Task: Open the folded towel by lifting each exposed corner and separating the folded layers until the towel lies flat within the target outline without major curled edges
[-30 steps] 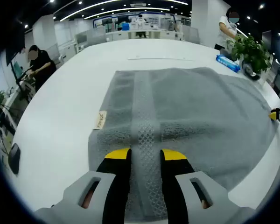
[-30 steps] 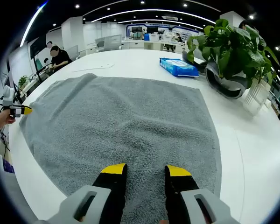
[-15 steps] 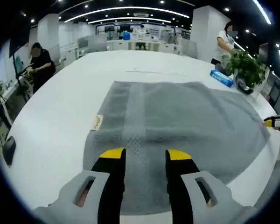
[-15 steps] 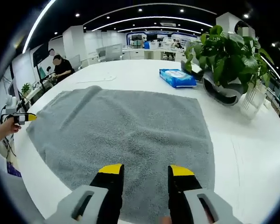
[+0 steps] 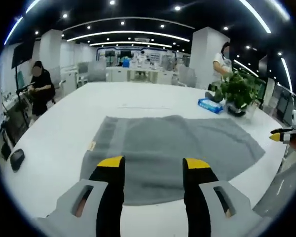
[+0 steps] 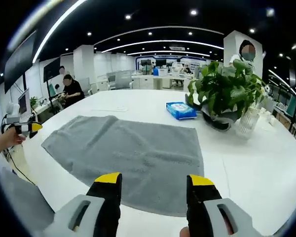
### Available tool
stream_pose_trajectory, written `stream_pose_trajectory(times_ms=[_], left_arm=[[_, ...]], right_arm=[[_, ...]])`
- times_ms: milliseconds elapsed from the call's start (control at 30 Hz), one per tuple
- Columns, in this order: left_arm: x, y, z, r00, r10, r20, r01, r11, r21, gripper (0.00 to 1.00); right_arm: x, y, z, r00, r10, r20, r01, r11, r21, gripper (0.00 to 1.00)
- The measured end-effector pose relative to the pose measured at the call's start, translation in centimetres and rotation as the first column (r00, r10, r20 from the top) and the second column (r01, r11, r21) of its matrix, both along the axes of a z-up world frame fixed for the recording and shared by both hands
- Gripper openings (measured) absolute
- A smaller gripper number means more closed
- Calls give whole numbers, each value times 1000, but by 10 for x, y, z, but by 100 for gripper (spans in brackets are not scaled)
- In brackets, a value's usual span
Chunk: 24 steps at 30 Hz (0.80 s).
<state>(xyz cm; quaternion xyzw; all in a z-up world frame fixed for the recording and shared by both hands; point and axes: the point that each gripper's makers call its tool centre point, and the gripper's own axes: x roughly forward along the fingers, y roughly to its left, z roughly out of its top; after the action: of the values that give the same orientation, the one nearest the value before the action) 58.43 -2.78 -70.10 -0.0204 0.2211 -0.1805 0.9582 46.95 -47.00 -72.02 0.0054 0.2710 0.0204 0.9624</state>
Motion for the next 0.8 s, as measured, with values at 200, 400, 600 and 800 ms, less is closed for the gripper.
stream_pose_trajectory(times_ms=[200, 400, 600, 800], left_arm=[[-28, -17, 15, 997, -19, 72, 22, 999, -43, 62], [-47, -25, 23, 988, -7, 155, 9, 1000, -16, 93], [-60, -25, 22, 986, 5, 169, 0, 1000, -29, 99], [-65, -27, 19, 986, -16, 165, 15, 1000, 7, 99]], right_arm=[[-22, 3, 20, 998, -2, 61, -1, 999, 39, 67], [-29, 3, 30, 987, -27, 158, 17, 998, 62, 82], [-24, 5, 36, 974, -60, 217, 40, 995, 91, 100], [-24, 8, 44, 960, -63, 274, 38, 995, 93, 100]])
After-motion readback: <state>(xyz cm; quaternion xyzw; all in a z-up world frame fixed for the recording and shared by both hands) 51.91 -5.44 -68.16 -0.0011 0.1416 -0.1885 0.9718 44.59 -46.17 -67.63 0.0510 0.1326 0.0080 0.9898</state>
